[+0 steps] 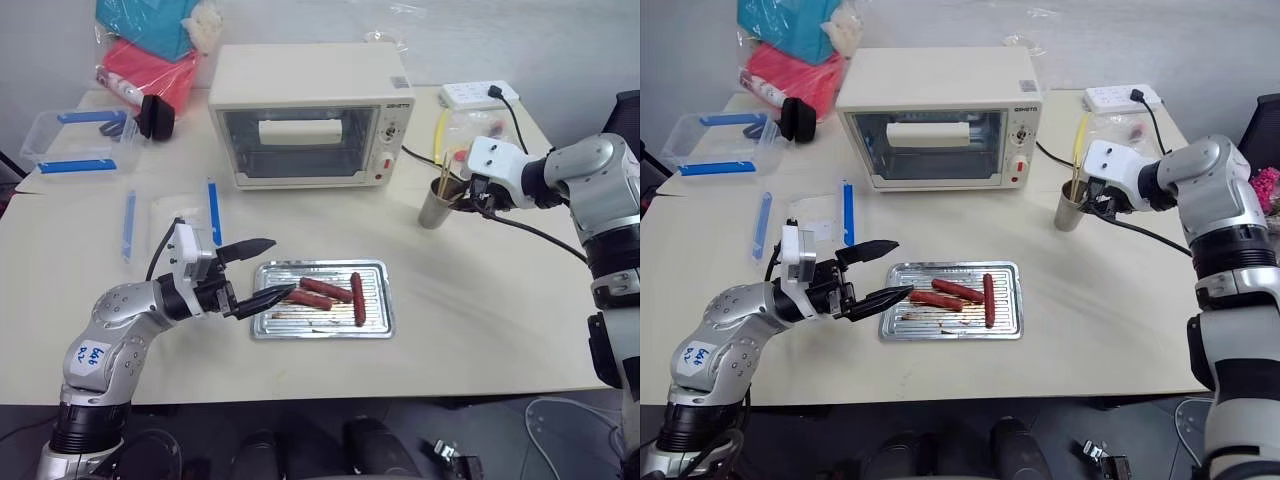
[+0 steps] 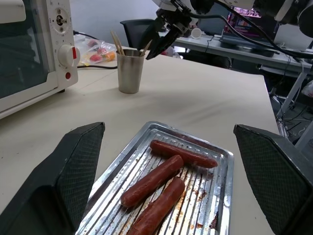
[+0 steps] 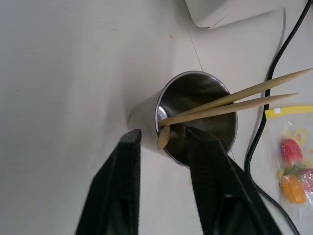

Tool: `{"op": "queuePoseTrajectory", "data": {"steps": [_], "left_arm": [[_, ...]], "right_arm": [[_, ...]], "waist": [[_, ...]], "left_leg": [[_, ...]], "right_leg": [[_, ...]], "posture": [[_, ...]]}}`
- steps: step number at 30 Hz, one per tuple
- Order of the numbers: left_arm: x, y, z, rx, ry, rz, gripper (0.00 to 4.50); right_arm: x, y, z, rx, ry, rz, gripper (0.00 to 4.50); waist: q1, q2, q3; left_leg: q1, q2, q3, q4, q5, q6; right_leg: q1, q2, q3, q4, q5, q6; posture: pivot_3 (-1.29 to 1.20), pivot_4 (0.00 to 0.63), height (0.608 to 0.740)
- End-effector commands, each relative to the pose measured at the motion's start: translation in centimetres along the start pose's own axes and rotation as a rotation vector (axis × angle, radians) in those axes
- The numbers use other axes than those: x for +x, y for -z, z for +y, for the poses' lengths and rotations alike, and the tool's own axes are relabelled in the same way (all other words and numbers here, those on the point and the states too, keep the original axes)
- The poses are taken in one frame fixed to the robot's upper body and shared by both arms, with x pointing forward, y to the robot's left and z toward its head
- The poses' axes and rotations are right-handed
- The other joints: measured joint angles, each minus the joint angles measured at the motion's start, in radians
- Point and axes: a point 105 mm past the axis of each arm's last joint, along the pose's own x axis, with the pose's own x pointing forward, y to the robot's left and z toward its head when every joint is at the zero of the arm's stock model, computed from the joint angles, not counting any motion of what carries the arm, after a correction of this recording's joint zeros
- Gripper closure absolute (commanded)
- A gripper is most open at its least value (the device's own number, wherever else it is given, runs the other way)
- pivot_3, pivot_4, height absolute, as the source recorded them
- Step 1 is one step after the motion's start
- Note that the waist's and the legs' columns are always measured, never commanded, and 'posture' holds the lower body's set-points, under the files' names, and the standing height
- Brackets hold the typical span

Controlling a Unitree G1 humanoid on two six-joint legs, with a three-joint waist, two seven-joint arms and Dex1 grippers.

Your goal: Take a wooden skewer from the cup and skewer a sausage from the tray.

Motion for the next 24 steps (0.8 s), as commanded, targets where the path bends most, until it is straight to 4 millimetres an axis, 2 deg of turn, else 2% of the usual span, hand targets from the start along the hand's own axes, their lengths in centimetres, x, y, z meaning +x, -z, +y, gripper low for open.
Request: {"op": "queuePoseTrajectory", "data": {"steps": [1, 8, 10, 14, 18, 20, 24], "left_arm": [[-0.1, -0.5, -0.1, 0.024, -0.006, -0.018, 0.0], [-0.1, -0.4, -0.1, 0.021, -0.009, -0.02, 0.0], [0.0, -0.3, -0.1, 0.021, -0.009, -0.02, 0.0], [0.1, -0.1, 0.1, 0.021, -0.004, -0.024, 0.0], [0.5, 0.1, 0.4, 0.022, 0.02, -0.033, 0.0], [0.6, 0.2, 0.5, 0.022, 0.034, -0.035, 0.0], [1.7, -0.2, 0.5, 0.02, 0.082, -0.076, 0.0]], "right_arm": [[-1.4, -1.3, -1.4, -0.017, 0.049, -0.043, 4.41], [-2.3, -1.4, -2.1, -0.003, 0.075, -0.053, 4.46], [-3.4, -1.7, -2.4, -0.005, 0.073, -0.067, 4.46], [-7.2, -2.9, -3.2, -0.012, 0.089, -0.12, 4.46], [-11.0, -4.4, -2.2, -0.002, 0.022, -0.225, 4.46], [-11.8, -5.1, -1.9, 0.0, 0.009, -0.283, 4.46], [-13.1, -7.7, -0.4, 0.061, -0.078, -0.509, 4.46]], "waist": [[0.0, 0.0, 0.0], [0.0, 0.0, 0.0], [0.001, 0.0, 0.0], [0.005, 0.002, 0.001], [0.004, 0.002, 0.001], [0.003, 0.002, 0.001], [0.003, 0.002, 0.001]], "left_leg": [[0.0, 0.0, 0.0, 0.0, 0.0, 0.0], [0.0, 0.0, 0.0, 0.0, 0.0, 0.0], [0.0, 0.0, 0.0, 0.0, 0.0, 0.0], [0.0, -0.001, 0.0, 0.0, 0.0, 0.0], [0.0, 0.0, 0.0, 0.0, 0.0, 0.0], [0.0, 0.0, 0.0, 0.0, 0.0, 0.0], [0.001, 0.0, 0.0, 0.0, 0.0, 0.0]], "right_leg": [[0.0, 0.0, 0.0, 0.0, 0.0, 0.0], [0.0, 0.0, 0.0, 0.0, 0.0, 0.0], [0.0, 0.0, 0.0, 0.0, 0.0, 0.0], [0.0, -0.001, -0.001, 0.0, 0.0, 0.0], [0.0, -0.001, -0.001, 0.0, 0.0, 0.0], [0.001, -0.001, -0.001, 0.0, 0.0, 0.0], [0.001, 0.0, -0.001, 0.0, 0.0, 0.0]], "posture": [[0.0, 0.15, 0.74], [0.0, 0.15, 0.74], [0.0, 0.15, 0.74], [0.0, 0.15, 0.74], [0.0, 0.15, 0.74], [0.0, 0.15, 0.74], [0.0, 0.15, 0.74]]}}
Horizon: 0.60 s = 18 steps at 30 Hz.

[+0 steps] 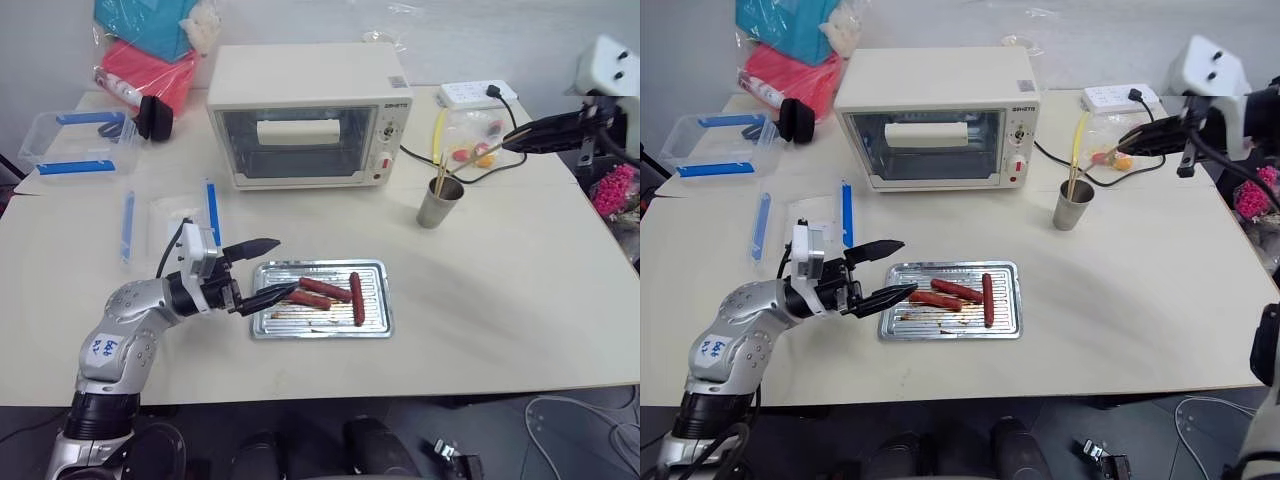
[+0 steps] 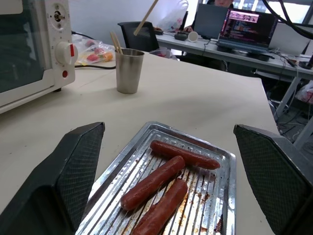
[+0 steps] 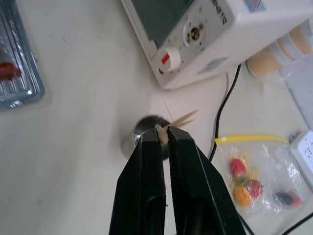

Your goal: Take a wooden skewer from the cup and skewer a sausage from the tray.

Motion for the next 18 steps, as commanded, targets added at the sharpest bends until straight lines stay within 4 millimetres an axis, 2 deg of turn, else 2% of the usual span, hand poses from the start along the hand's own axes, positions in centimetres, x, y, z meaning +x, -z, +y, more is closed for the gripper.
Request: {"op": "queuePoseTrajectory", "data": {"steps": [1, 3, 6, 10, 14, 18], "left_arm": [[1.5, -1.3, -0.2, 0.028, 0.054, -0.074, 0.0], [3.0, -2.2, -0.3, 0.019, 0.086, -0.139, 0.0], [5.3, -4.2, -0.1, -0.01, 0.117, -0.256, 0.0], [7.8, -6.5, -0.4, -0.033, 0.177, -0.359, 0.0], [8.7, -7.8, -1.4, -0.079, 0.253, -0.405, 0.0], [8.9, -7.3, -2.1, -0.078, 0.291, -0.372, 0.0]], "right_arm": [[-0.5, -3.8, 1.6, 0.087, -0.078, -0.27, 4.46], [0.6, -5.0, 3.5, 0.229, -0.174, -0.432, 4.46], [2.9, -4.8, 6.5, 0.344, -0.289, -0.508, 4.46], [5.1, -5.6, 9.1, 0.461, -0.377, -0.603, 4.46], [6.0, -5.9, 10.7, 0.495, -0.417, -0.623, 4.46], [5.9, -6.7, 11.1, 0.547, -0.447, -0.676, 4.46]], "waist": [[0.002, 0.0, 0.0], [0.004, 0.0, 0.0], [0.006, 0.0, 0.0], [0.012, 0.0, 0.0], [0.012, 0.0, 0.0], [0.009, 0.0, 0.0]], "left_leg": [[0.0, 0.0, 0.0, 0.0, 0.0, 0.0], [0.0, 0.0, -0.001, 0.0, 0.0, 0.0], [-0.002, 0.0, -0.003, 0.003, 0.0, 0.0], [-0.004, 0.0, -0.005, 0.004, 0.0, 0.0], [-0.005, 0.0, -0.006, 0.003, 0.0, 0.0], [-0.005, 0.0, -0.006, 0.003, 0.0, 0.0]], "right_leg": [[0.0, 0.0, 0.0, 0.0, 0.0, 0.0], [0.0, 0.0, 0.0, 0.001, 0.0, 0.0], [0.001, 0.0, -0.002, 0.002, 0.0, 0.0], [0.0, -0.001, -0.004, 0.003, 0.0, 0.001], [-0.001, -0.001, -0.005, 0.003, 0.0, 0.001], [-0.001, -0.001, -0.005, 0.003, 0.0, 0.001]], "posture": [[0.0, 0.15, 0.74], [0.0, 0.15, 0.74], [0.0, 0.15, 0.74], [0.0, 0.15, 0.74], [0.0, 0.15, 0.74], [0.0, 0.15, 0.74]]}}
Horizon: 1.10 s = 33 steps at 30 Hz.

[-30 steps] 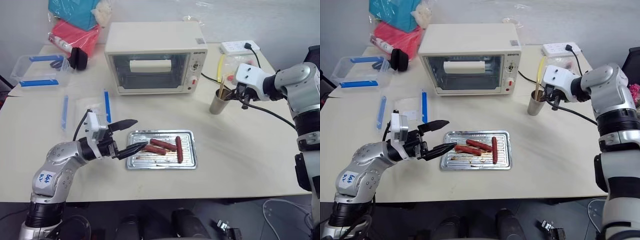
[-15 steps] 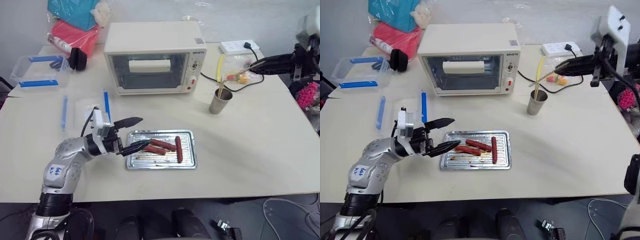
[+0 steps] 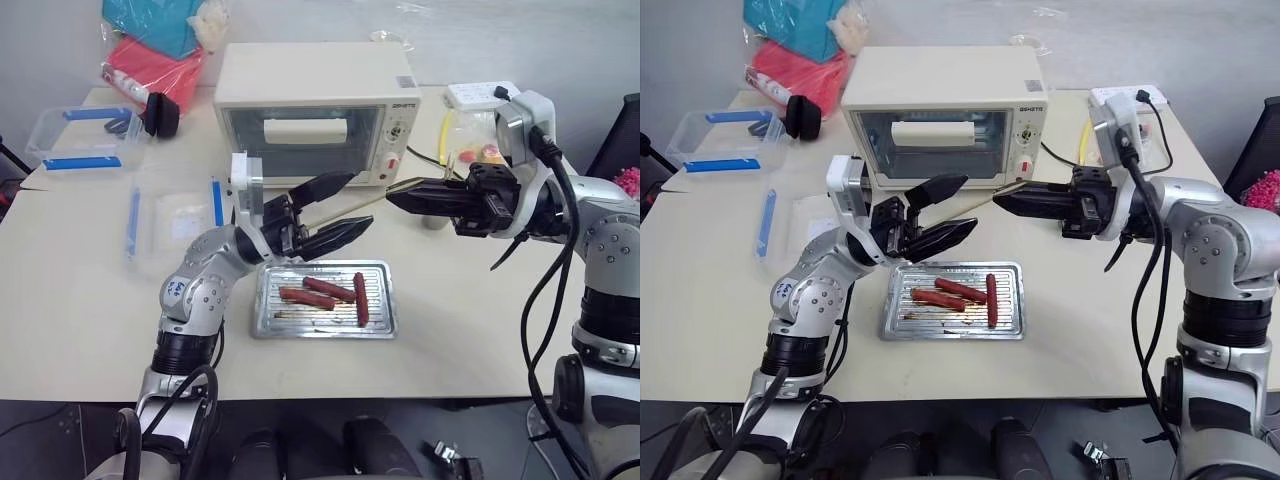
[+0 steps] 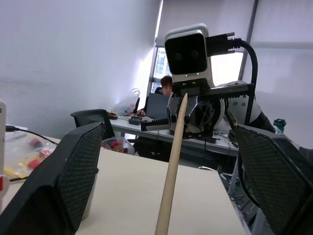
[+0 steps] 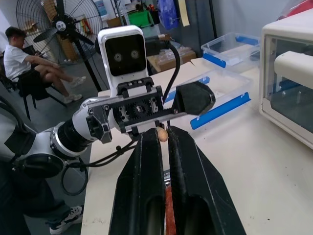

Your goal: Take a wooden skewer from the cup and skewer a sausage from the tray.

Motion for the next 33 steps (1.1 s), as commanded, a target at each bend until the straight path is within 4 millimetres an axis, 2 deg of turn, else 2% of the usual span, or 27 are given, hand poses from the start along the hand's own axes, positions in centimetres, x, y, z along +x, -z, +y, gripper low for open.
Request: {"op": "queuePoseTrajectory", "data": {"steps": [1, 4, 5, 8, 13, 26, 33], "left_arm": [[0.6, -0.6, -1.3, 0.015, 0.068, -0.011, 0.0], [0.5, -0.6, -1.4, 0.004, 0.057, -0.024, 0.0], [0.4, -0.5, -1.4, 0.005, 0.052, -0.025, 0.2], [0.3, -0.4, -1.4, 0.005, 0.043, -0.029, 0.92], [0.3, -0.4, -1.2, 0.001, 0.011, -0.043, 2.39], [0.0, -0.5, -1.0, -0.019, -0.036, -0.079, 2.39], [0.4, -0.8, -1.1, -0.024, -0.028, -0.097, 2.39]], "right_arm": [[0.3, -1.0, 1.4, -0.018, -0.043, -0.034, 4.46], [0.1, -1.0, 1.2, -0.004, -0.026, -0.04, 4.46], [0.0, -0.9, 1.2, 0.001, -0.022, -0.042, 4.49], [-0.2, -1.0, 1.2, 0.014, -0.015, -0.054, 4.5], [-0.6, -0.5, 0.8, 0.034, 0.013, -0.059, 4.5], [-1.6, -1.7, 0.2, 0.094, 0.06, -0.198, 4.5], [-1.2, -0.7, 0.6, 0.121, 0.05, -0.18, 4.5]], "waist": [[-0.001, 0.0, 0.0], [-0.001, 0.0, 0.0], [-0.001, 0.0, 0.0], [-0.001, 0.0, 0.0], [0.001, 0.0, 0.0], [0.001, 0.0, 0.0], [0.001, 0.0, 0.0]], "left_leg": [[0.0, 0.0, 0.0, 0.0, 0.0, 0.0], [0.0, 0.0, 0.0, 0.0, 0.0, 0.0], [0.0, 0.0, 0.0, 0.0, 0.0, 0.0], [0.0, 0.0, 0.0, 0.0, 0.0, 0.0], [0.0, 0.0, 0.0, 0.0, 0.0, 0.0], [0.0, 0.0, 0.0, -0.001, 0.0, 0.0], [0.0, 0.0, 0.0, -0.001, 0.0, 0.0]], "right_leg": [[0.0, 0.0, 0.0, 0.0, 0.0, 0.0], [0.0, 0.0, 0.0, -0.001, 0.0, 0.0], [0.0, 0.0, 0.0, -0.001, 0.0, 0.0], [0.0, 0.0, 0.0, -0.002, 0.0, 0.0], [0.0, 0.0, 0.0, -0.003, 0.0, 0.0], [0.0, 0.0, 0.0, -0.003, 0.0, 0.0], [0.0, 0.0, 0.0, -0.004, 0.0, 0.0]], "posture": [[0.0, 0.15, 0.74], [0.0, 0.15, 0.74], [0.0, 0.15, 0.74], [0.0, 0.15, 0.74], [0.0, 0.15, 0.74], [0.0, 0.15, 0.74], [0.0, 0.15, 0.74]]}}
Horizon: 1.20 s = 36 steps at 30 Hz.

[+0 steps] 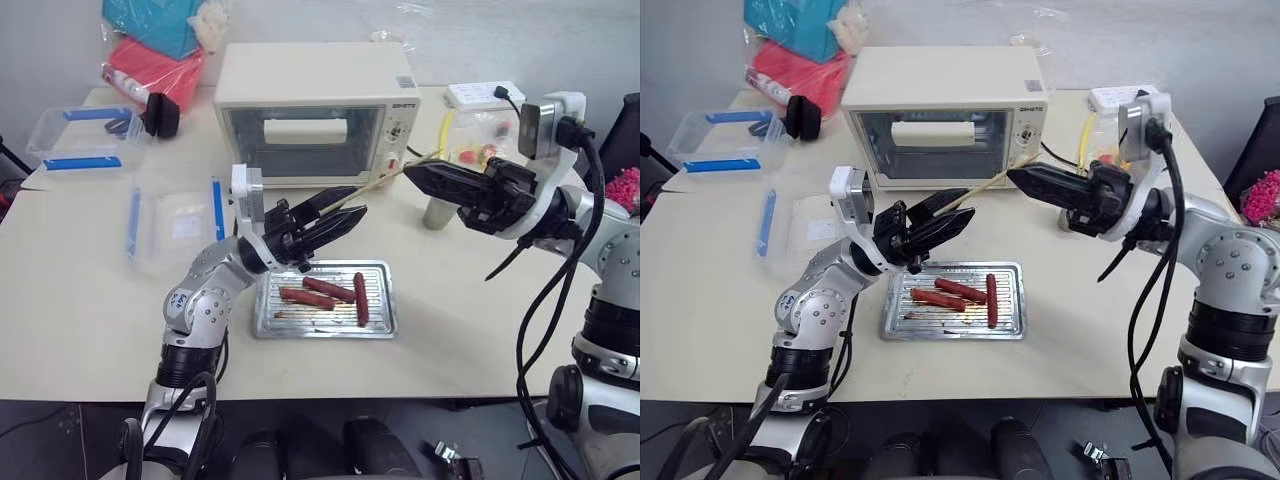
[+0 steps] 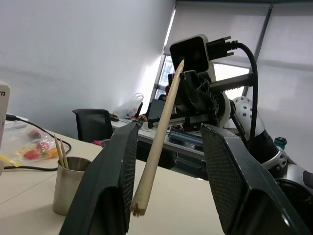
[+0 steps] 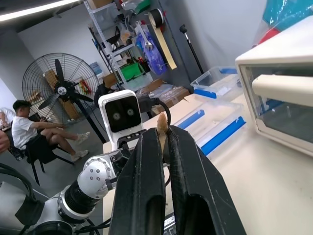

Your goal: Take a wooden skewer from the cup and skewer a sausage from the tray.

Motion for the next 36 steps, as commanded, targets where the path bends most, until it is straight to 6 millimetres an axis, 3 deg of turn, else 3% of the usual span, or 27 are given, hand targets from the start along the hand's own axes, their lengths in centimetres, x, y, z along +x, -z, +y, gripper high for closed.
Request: {"op": "queuePoseTrajectory", "data": {"steps": [1, 4, 10, 15, 19, 23, 29, 36], "left_arm": [[0.7, -1.3, -0.9, 0.028, 0.043, -0.045, 2.39], [0.8, -1.2, -1.0, 0.027, 0.043, -0.048, 2.74], [1.0, -0.9, -1.1, 0.021, 0.045, -0.051, 4.41], [1.0, -1.1, -1.0, 0.025, 0.035, -0.059, 4.46], [1.0, -1.7, -0.7, 0.023, 0.014, -0.079, 4.5], [0.3, -2.1, -0.1, 0.052, -0.021, -0.064, 4.5], [-7.0, -1.7, 2.3, 0.295, -0.225, 0.179, 4.5], [-15.9, -1.2, 1.2, 0.307, -0.413, 0.372, 4.5]], "right_arm": [[0.4, -0.2, 1.2, -0.031, -0.044, -0.001, 4.5], [0.5, 0.0, 1.5, -0.019, -0.056, -0.001, 4.5], [0.6, -0.1, 1.7, 0.001, -0.067, -0.027, 4.5], [0.7, 0.1, 1.7, 0.03, -0.066, -0.032, 4.5], [0.3, 0.3, 1.5, 0.066, -0.047, -0.018, 3.37], [-1.3, 2.1, 0.6, 0.002, 0.043, 0.116, 2.05], [-7.3, 5.8, -2.5, -0.222, 0.333, 0.429, 0.03], [-12.5, 9.1, -2.9, -0.359, 0.481, 0.674, 0.03]], "waist": [[0.0, 0.0, 0.0], [0.0, 0.0, 0.0], [0.0, 0.0, 0.0], [0.0, 0.0, 0.0], [0.001, 0.0, 0.0], [0.006, -0.001, 0.0], [0.009, -0.001, 0.001], [0.015, -0.004, 0.002]], "left_leg": [[0.0, 0.0, 0.0, 0.0, 0.0, 0.0], [0.0, 0.0, 0.0, 0.0, 0.0, 0.0], [0.0, 0.0, 0.0, 0.0, 0.0, 0.0], [0.0, 0.0, 0.0, -0.001, 0.0, 0.0], [0.0, 0.0, 0.0, -0.001, 0.0, 0.0], [0.0, 0.0, 0.0, -0.001, 0.0, 0.0], [0.0, 0.0, 0.002, -0.005, 0.0, 0.0], [0.001, 0.0, 0.002, -0.006, 0.0, 0.0]], "right_leg": [[0.0, 0.0, 0.0, 0.0, 0.0, 0.0], [0.0, 0.0, 0.0, 0.0, 0.0, 0.0], [0.0, 0.0, 0.0, 0.0, 0.0, 0.0], [0.0, 0.0, 0.0, -0.001, 0.0, 0.0], [0.0, 0.0, 0.0, -0.001, 0.0, 0.0], [0.0, 0.0, 0.0, -0.002, 0.0, 0.0], [0.0, 0.001, 0.002, -0.006, 0.0, 0.001], [0.001, 0.0, 0.002, -0.008, 0.0, 0.001]], "posture": [[0.0, 0.15, 0.74], [0.0, 0.15, 0.74], [0.0, 0.15, 0.74], [0.0, 0.15, 0.74], [0.0, 0.15, 0.74], [0.0, 0.15, 0.74], [0.0, 0.15, 0.74], [0.0, 0.15, 0.74]]}}
